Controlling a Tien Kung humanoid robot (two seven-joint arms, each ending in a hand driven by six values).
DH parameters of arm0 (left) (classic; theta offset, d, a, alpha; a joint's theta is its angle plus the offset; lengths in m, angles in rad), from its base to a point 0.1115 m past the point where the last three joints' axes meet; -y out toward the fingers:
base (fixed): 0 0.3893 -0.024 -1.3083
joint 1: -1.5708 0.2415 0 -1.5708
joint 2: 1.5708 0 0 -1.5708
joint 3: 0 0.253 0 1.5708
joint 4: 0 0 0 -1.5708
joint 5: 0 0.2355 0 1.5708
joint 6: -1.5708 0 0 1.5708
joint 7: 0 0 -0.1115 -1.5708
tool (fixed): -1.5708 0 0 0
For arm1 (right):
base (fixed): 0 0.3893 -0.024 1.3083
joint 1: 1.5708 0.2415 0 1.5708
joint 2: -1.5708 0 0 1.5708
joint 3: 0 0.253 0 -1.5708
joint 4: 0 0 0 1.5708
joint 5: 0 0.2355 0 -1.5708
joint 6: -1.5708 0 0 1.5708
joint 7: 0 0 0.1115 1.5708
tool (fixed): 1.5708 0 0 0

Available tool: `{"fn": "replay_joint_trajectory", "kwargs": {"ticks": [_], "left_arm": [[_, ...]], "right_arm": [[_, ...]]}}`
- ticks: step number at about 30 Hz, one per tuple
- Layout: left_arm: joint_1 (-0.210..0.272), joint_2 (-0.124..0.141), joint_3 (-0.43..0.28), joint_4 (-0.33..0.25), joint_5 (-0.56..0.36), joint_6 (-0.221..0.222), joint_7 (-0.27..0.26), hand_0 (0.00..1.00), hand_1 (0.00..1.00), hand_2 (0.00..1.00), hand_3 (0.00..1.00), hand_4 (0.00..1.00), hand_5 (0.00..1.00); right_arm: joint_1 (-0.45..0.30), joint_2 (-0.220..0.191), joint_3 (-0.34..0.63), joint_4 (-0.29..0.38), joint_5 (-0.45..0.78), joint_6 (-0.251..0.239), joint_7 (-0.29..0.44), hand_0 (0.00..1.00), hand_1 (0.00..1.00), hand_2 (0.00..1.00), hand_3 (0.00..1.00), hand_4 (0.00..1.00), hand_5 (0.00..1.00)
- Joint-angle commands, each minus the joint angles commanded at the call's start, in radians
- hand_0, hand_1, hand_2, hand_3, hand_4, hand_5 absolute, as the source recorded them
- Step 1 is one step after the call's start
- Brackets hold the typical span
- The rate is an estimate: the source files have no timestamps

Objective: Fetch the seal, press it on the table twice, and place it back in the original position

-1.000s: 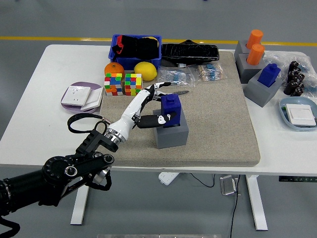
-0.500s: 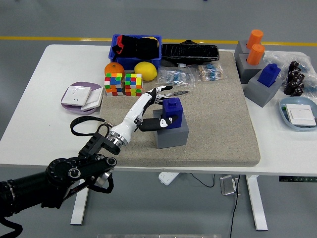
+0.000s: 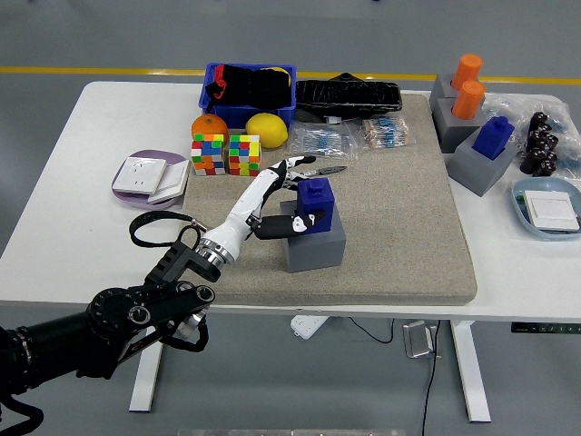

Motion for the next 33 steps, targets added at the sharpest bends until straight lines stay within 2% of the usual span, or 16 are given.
{"fn": "replay_joint_trajectory", "kwargs": {"ticks": [10, 11, 16, 17, 22, 23, 28, 29, 33], "left_arm": [[0.002, 0.000, 0.010, 0.010, -0.001, -0.001, -0.003, 0.835, 0.516, 0.439, 0.862, 0.693, 0.002], [0.002, 0.001, 0.011, 0.009, -0.001, -0.002, -0.003, 0.836, 0.557, 0.469, 0.862, 0.696, 0.002], [0.004, 0.003, 0.016, 0.011, -0.005, -0.010, -0.007, 0.836, 0.557, 0.469, 0.862, 0.696, 0.002], [0.004, 0.003, 0.017, 0.011, -0.007, -0.014, -0.009, 0.871, 0.803, 0.733, 0.864, 0.781, 0.002], [0.004, 0.003, 0.018, 0.015, -0.004, -0.023, -0.015, 0.871, 0.803, 0.733, 0.864, 0.781, 0.002], [0.004, 0.003, 0.019, 0.016, -0.003, -0.024, -0.015, 0.919, 0.944, 0.902, 0.925, 0.945, 0.002], [0.002, 0.002, 0.020, 0.022, 0.017, -0.029, -0.012, 0.919, 0.944, 0.902, 0.925, 0.945, 0.002], [0.002, 0.001, 0.020, 0.023, 0.022, -0.032, -0.011, 0.998, 0.998, 0.998, 0.998, 0.998, 0.155], [0.003, 0.003, 0.018, 0.025, 0.036, -0.050, -0.007, 0.998, 0.998, 0.998, 0.998, 0.998, 0.155]], "right_arm": [[0.000, 0.001, 0.000, 0.000, -0.001, 0.000, 0.000, 0.831, 0.761, 0.753, 0.695, 0.747, 0.377], [-0.001, 0.001, 0.000, 0.000, -0.001, 0.000, 0.000, 0.832, 0.761, 0.753, 0.695, 0.747, 0.377], [0.000, 0.001, -0.002, 0.000, -0.001, 0.001, 0.000, 0.832, 0.761, 0.753, 0.695, 0.747, 0.377], [0.000, 0.001, -0.002, 0.000, -0.001, 0.001, 0.000, 0.831, 0.761, 0.753, 0.695, 0.748, 0.378], [0.000, 0.002, 0.000, 0.000, -0.001, 0.001, 0.000, 0.831, 0.761, 0.753, 0.695, 0.748, 0.378], [0.000, 0.002, 0.000, 0.000, -0.001, 0.001, 0.000, 0.832, 0.761, 0.753, 0.695, 0.748, 0.377], [0.000, 0.001, 0.000, 0.000, -0.001, 0.001, 0.000, 0.832, 0.761, 0.753, 0.695, 0.748, 0.377], [0.000, 0.001, -0.001, 0.000, -0.001, 0.002, 0.000, 0.831, 0.761, 0.753, 0.695, 0.748, 0.377], [-0.001, 0.002, -0.001, 0.000, -0.001, 0.002, 0.000, 0.831, 0.761, 0.753, 0.695, 0.748, 0.377]]}}
